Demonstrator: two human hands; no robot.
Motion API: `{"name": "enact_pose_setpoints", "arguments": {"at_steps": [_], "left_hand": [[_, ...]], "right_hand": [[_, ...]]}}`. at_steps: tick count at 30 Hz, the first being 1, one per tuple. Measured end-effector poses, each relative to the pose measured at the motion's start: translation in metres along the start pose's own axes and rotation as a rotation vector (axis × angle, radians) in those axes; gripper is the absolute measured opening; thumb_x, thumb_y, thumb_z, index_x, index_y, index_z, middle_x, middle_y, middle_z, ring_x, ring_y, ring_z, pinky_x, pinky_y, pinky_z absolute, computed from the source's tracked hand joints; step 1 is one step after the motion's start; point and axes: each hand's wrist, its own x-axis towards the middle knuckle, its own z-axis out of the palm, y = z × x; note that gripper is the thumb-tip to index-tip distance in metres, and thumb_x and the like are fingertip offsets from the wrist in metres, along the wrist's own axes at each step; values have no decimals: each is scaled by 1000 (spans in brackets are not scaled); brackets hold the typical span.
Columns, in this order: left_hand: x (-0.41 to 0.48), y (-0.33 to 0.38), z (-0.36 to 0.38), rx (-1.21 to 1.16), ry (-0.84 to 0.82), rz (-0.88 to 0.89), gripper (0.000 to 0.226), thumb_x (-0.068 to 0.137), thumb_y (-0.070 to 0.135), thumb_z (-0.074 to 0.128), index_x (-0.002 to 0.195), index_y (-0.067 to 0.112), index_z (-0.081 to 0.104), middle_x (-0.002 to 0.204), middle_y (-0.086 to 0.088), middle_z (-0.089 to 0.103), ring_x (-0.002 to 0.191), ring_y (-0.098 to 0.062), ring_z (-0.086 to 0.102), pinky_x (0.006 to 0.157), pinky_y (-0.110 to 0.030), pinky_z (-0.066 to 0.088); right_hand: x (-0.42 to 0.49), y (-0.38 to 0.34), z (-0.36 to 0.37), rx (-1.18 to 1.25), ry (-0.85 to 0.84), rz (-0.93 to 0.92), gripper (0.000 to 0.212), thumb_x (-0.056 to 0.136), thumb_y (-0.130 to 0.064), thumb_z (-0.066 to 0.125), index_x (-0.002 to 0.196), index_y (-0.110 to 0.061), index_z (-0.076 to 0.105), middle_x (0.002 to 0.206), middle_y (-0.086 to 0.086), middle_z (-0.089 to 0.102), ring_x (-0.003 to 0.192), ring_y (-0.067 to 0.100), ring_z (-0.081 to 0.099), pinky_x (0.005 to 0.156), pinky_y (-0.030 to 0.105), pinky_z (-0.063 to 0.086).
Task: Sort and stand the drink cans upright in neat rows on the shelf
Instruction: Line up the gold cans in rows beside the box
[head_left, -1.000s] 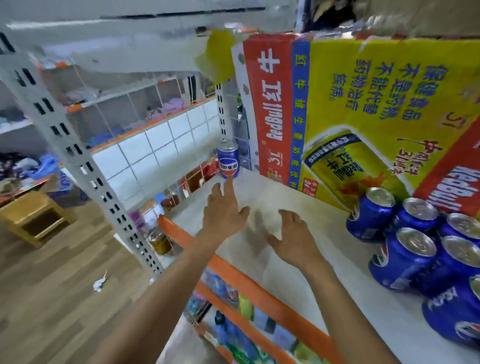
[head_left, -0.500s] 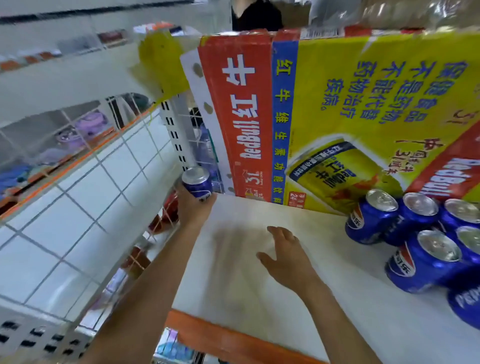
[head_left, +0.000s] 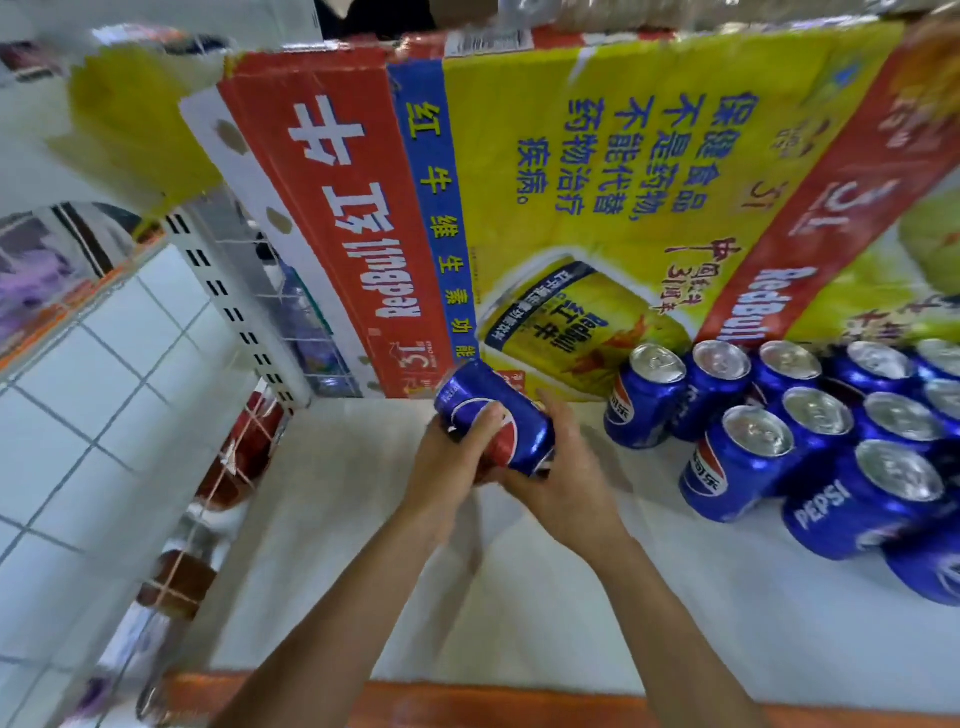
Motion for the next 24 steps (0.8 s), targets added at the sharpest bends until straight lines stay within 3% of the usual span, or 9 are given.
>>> {"name": "enact_pose_setpoints", "arguments": {"at_steps": [4, 6, 9, 11, 13, 15, 17, 21, 24], "left_hand": [[-7, -4, 41, 56, 19, -55, 86, 65, 66, 60, 136, 20, 44, 119, -3, 64, 102, -22, 67, 83, -42, 56], [-14, -12, 56, 230, 77, 47, 67, 81, 50, 58, 139, 24, 38, 127, 1, 57, 114, -20, 59, 94, -40, 51], [-27, -23, 85, 579, -78, 254, 29, 92, 6, 50, 113, 25, 58, 105, 14, 68, 98, -6, 64, 74, -16, 51], [-38, -19, 106, 602, -202, 322, 23, 93, 9, 45, 95, 20, 65, 86, 4, 69, 76, -7, 66, 59, -17, 51], [-38, -22, 116, 712, -216, 447, 18, 83, 16, 53, 91, 27, 65, 88, 1, 66, 82, -10, 64, 65, -20, 52], [-30, -34, 116, 824, -113, 539, 39, 67, 30, 60, 106, 31, 60, 102, 5, 67, 94, -11, 64, 77, -26, 53], [-29, -31, 119, 795, -56, 484, 67, 58, 44, 58, 120, 17, 57, 112, -3, 66, 100, -19, 63, 83, -34, 52], [-26, -25, 129, 836, -19, 444, 51, 72, 19, 74, 118, 4, 58, 108, -13, 67, 100, -32, 62, 82, -31, 44], [-26, -32, 136, 693, -15, 341, 63, 66, 27, 78, 121, 10, 55, 112, -6, 65, 104, -27, 61, 86, -41, 51]], "right_hand": [[-12, 1, -38, -166, 196, -28, 73, 65, -32, 85, 126, -28, 45, 108, -17, 53, 98, 2, 53, 79, 14, 43], [-16, 4, -56, -304, 266, -57, 67, 64, -37, 84, 122, -29, 50, 111, -11, 56, 102, 10, 52, 84, 21, 42], [-25, 10, -80, -436, 248, 8, 65, 69, -40, 77, 127, -28, 48, 118, -2, 56, 108, 20, 47, 90, 31, 40], [-32, 16, -89, -481, 228, 39, 70, 73, -42, 74, 133, -26, 43, 125, 0, 54, 113, 22, 44, 92, 31, 38], [-35, 20, -95, -536, 213, 28, 72, 78, -42, 70, 140, -24, 37, 132, 1, 50, 119, 24, 43, 95, 32, 37], [-36, 17, -100, -563, 202, -8, 67, 85, -36, 64, 143, -24, 34, 143, 2, 40, 125, 25, 43, 100, 33, 37], [-39, 11, -105, -536, 214, -58, 59, 88, -31, 61, 141, -25, 37, 151, 1, 30, 126, 24, 45, 98, 34, 41], [-55, 12, -110, -428, 202, -197, 44, 86, -27, 63, 128, -18, 53, 136, 1, 46, 115, 20, 54, 90, 25, 48], [-80, 31, -113, -373, 230, -194, 36, 85, -34, 56, 120, -23, 56, 123, -5, 52, 102, 13, 58, 82, 25, 51]]}}
